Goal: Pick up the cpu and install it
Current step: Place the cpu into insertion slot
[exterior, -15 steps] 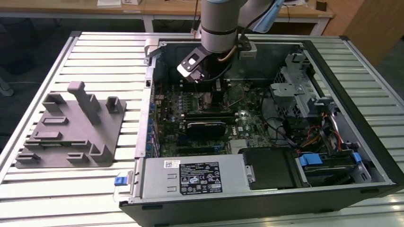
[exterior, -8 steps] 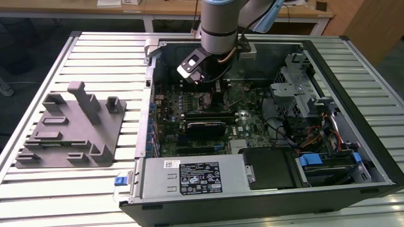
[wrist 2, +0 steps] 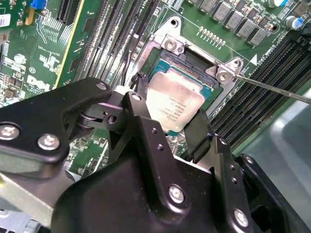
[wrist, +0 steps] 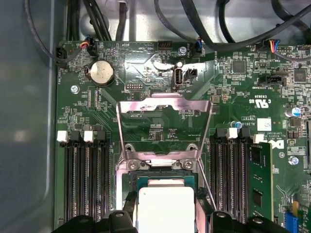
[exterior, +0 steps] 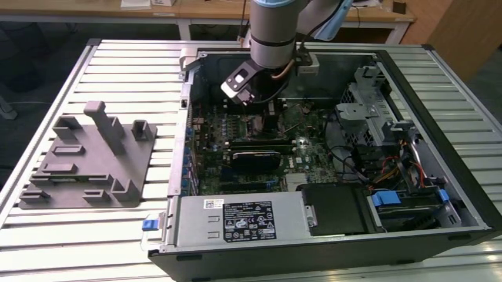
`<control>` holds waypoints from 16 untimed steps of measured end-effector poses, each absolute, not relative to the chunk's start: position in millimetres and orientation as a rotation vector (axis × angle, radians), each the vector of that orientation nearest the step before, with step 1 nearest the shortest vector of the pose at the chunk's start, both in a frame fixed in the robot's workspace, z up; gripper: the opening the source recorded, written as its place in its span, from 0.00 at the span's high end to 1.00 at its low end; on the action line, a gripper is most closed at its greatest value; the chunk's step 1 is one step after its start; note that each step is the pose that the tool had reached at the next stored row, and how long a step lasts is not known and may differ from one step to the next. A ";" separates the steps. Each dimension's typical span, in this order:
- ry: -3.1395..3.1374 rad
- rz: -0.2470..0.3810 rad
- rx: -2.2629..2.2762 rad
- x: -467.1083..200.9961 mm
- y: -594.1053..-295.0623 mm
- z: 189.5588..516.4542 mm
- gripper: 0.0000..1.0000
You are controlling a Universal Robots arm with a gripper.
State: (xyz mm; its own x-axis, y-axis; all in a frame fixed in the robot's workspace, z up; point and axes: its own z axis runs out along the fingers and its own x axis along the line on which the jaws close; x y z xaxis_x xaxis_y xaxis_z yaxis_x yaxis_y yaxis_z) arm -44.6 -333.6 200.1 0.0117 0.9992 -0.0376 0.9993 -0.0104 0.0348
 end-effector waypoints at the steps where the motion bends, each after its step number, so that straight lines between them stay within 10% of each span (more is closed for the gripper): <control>1: 2.179 -0.002 2.193 -44.6 -333.7 199.7 0.45; 16: 2.164 0.014 2.223 -44.6 -333.6 194.9 0.45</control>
State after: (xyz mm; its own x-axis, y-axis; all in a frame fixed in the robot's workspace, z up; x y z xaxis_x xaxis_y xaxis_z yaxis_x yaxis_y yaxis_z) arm -44.6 -333.6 194.9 0.0275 0.9994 -0.0211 0.9991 -0.0268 0.0343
